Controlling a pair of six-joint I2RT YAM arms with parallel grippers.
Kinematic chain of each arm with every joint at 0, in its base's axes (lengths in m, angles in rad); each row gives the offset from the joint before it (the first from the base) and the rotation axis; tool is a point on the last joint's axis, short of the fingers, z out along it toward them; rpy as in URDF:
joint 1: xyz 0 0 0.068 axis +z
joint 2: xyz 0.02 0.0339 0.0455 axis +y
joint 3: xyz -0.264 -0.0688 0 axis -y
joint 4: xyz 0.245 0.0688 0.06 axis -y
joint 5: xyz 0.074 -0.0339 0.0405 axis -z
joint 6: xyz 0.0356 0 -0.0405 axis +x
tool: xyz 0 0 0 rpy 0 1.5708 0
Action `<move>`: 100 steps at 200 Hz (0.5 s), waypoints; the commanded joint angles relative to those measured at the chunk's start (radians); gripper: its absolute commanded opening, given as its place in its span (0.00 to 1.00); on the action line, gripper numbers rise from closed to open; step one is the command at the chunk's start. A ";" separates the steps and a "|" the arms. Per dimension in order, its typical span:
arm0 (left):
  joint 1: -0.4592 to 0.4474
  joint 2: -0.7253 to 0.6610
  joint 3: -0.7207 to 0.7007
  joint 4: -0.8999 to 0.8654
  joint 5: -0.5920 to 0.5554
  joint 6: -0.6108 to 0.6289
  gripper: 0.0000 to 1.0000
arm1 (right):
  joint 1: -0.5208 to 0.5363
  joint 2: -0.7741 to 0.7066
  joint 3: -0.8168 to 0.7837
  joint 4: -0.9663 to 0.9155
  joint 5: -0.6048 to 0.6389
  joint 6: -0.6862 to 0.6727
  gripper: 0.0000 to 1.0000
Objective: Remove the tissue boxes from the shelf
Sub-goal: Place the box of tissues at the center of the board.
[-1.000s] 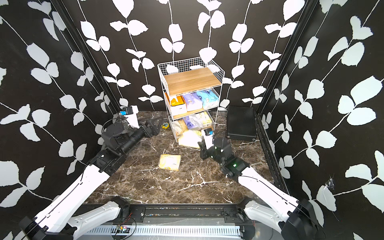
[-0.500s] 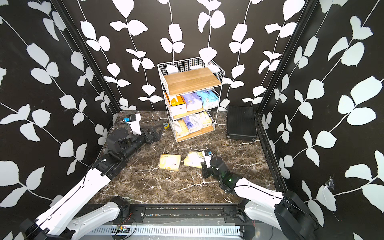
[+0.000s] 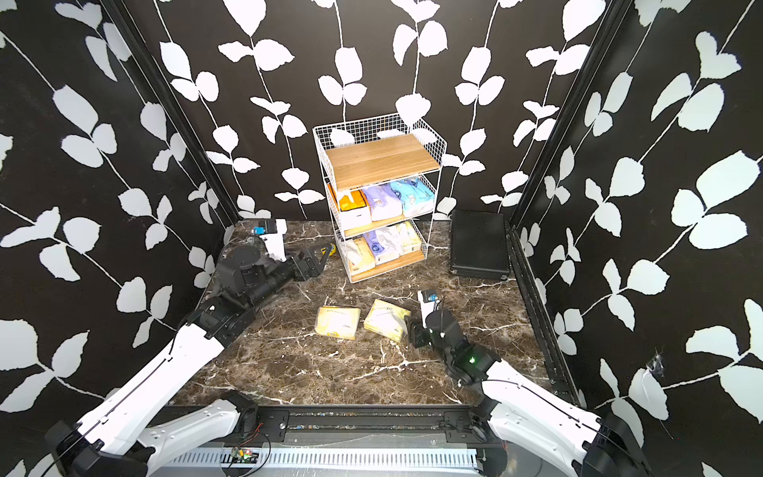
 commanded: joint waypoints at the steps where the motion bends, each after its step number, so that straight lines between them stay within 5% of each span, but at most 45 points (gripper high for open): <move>1: -0.004 0.044 0.040 0.100 0.059 0.038 0.99 | -0.090 0.138 0.138 -0.062 -0.209 0.024 0.69; 12: -0.005 0.080 0.073 0.107 0.045 0.032 0.99 | -0.121 0.241 0.199 -0.063 -0.318 0.024 0.71; 100: -0.008 0.381 0.275 0.030 0.016 0.190 0.99 | -0.063 0.779 0.381 0.147 -0.423 0.055 0.65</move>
